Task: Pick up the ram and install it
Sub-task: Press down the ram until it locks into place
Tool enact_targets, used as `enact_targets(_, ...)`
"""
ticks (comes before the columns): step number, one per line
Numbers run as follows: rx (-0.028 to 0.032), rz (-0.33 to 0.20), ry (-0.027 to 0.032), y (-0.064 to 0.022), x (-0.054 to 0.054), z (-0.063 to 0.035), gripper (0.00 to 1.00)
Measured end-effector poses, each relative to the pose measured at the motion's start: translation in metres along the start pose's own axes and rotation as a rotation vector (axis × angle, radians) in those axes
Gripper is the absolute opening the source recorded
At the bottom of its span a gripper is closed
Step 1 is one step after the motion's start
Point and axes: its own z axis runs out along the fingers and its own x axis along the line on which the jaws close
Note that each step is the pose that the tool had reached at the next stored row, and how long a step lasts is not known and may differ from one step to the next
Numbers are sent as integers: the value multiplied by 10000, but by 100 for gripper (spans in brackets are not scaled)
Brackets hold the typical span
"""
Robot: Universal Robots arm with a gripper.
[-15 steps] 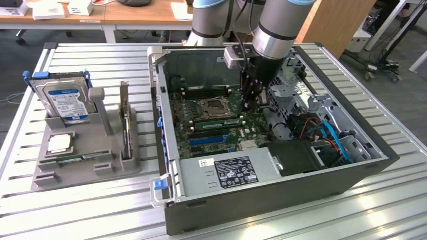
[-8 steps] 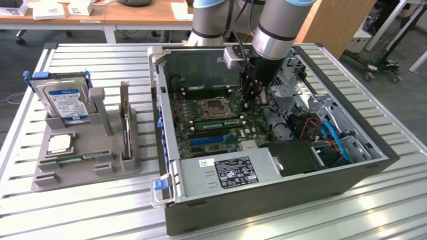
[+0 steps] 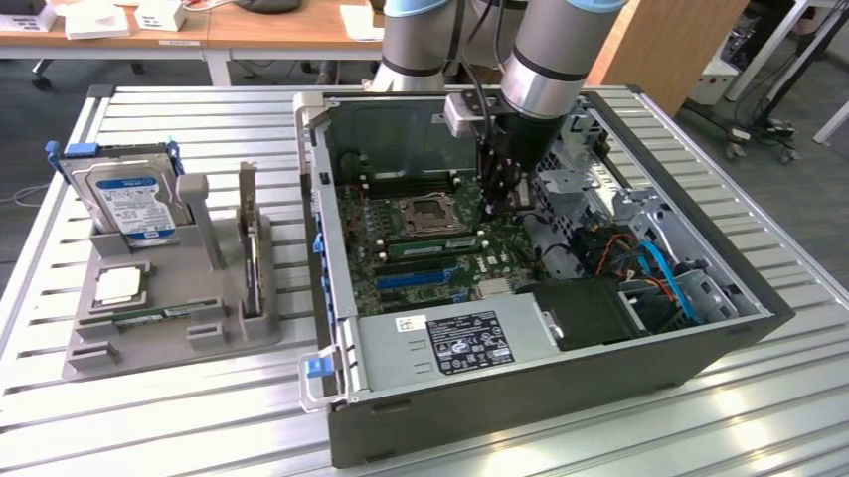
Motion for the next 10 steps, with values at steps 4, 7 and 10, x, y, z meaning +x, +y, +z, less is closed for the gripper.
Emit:
enact_targets(4,0,1,0,0,0,0,10)
enact_targets(7,0,0,0,-1,0,18,10)
enact_targets(10,0,0,-1,-2,1,48,10)
